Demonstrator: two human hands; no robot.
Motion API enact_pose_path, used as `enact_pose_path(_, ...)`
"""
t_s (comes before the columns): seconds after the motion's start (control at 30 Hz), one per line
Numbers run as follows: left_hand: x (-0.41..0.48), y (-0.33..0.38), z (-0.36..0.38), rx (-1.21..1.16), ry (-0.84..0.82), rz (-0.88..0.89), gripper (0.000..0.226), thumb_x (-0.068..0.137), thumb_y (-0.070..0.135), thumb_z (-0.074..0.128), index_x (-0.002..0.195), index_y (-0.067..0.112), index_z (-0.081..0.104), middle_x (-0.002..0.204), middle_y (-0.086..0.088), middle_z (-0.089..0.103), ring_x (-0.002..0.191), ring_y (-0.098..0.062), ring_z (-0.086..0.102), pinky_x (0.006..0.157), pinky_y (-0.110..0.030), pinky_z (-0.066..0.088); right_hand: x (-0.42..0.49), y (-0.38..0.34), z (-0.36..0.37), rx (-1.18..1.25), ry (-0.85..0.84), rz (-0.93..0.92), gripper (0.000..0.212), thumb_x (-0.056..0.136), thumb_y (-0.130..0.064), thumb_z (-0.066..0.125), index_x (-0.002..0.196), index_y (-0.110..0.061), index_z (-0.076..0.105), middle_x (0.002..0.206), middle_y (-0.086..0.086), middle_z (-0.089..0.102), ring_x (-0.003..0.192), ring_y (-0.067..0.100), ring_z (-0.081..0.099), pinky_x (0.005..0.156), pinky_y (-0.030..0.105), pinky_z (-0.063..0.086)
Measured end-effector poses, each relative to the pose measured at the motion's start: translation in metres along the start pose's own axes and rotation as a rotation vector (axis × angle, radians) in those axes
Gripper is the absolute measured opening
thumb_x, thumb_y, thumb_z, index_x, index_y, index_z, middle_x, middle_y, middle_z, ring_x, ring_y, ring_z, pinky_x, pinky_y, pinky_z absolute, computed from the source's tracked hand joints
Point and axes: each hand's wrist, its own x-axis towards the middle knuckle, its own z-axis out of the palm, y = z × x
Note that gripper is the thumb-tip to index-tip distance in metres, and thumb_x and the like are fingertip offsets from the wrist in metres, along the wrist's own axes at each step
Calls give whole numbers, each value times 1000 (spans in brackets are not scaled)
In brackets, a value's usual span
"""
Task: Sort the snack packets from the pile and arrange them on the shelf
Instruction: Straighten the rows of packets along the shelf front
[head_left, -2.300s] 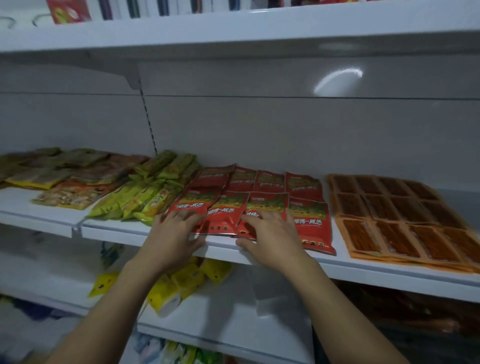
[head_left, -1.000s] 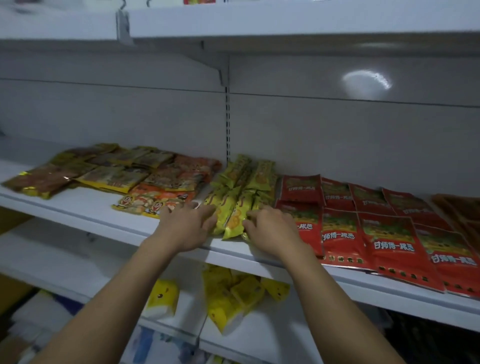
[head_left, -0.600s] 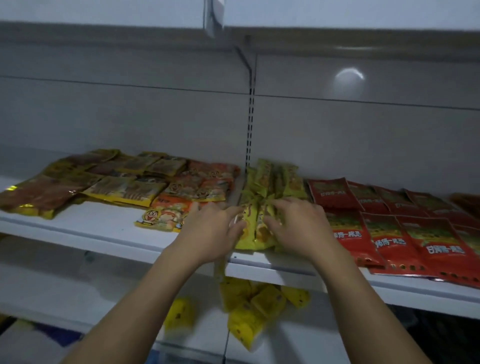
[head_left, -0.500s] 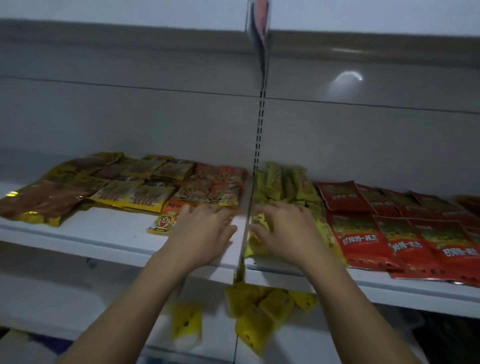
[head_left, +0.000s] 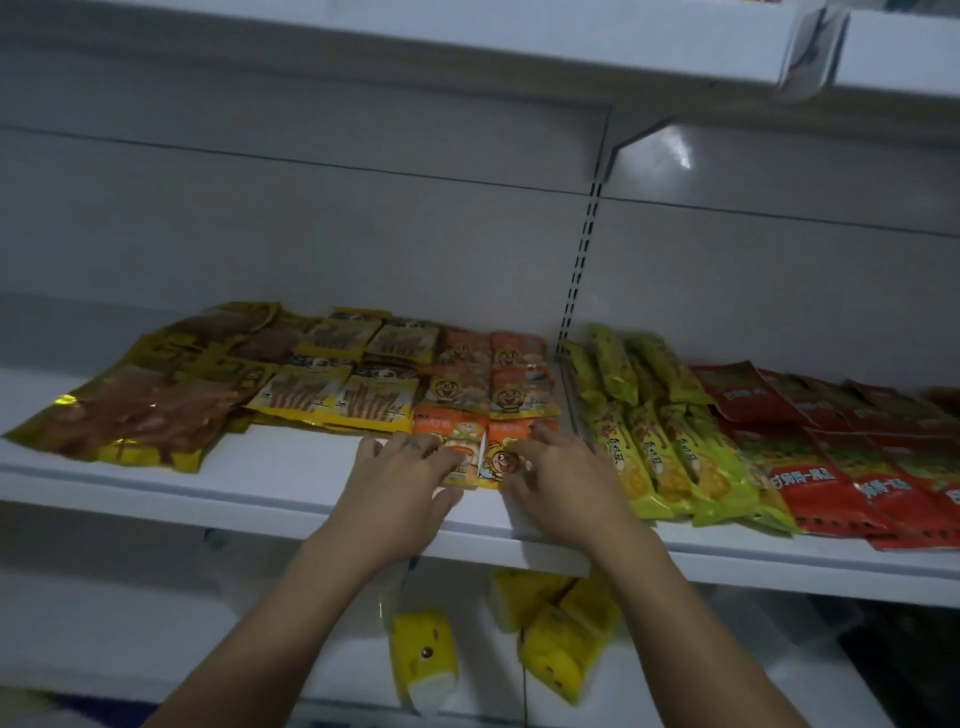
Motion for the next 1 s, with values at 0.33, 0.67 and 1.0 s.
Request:
enact_pose_path(0.33, 72, -9, -26, 72, -119, -1, 44, 100, 39, 46, 143, 33, 42, 141, -3, 51, 131, -30, 41, 112, -53, 22, 72, 0, -12, 32, -84, 143, 41, 95, -29, 49, 136, -26, 50, 139, 6, 49, 124, 28, 51, 102, 45, 40)
enact_pose_path(0.67, 115, -16, -14, 60, -226, 11, 49, 101, 43, 44, 149, 35, 36, 155, 0, 36, 140, -27, 33, 116, -54, 18, 100, 10, 10, -41, -11, 129, 41, 90, -14, 47, 129, -23, 56, 134, 10, 48, 123, 32, 47, 104, 46, 41)
enact_pose_path(1.0, 118, -15, -17, 46, -184, 0, 49, 100, 45, 45, 148, 39, 36, 156, 0, 34, 140, -28, 32, 117, -55, 16, 100, 13, 20, -1, 34, 147, 43, 93, -20, 48, 136, -23, 52, 145, 11, 40, 128, 36, 42, 106, 46, 39)
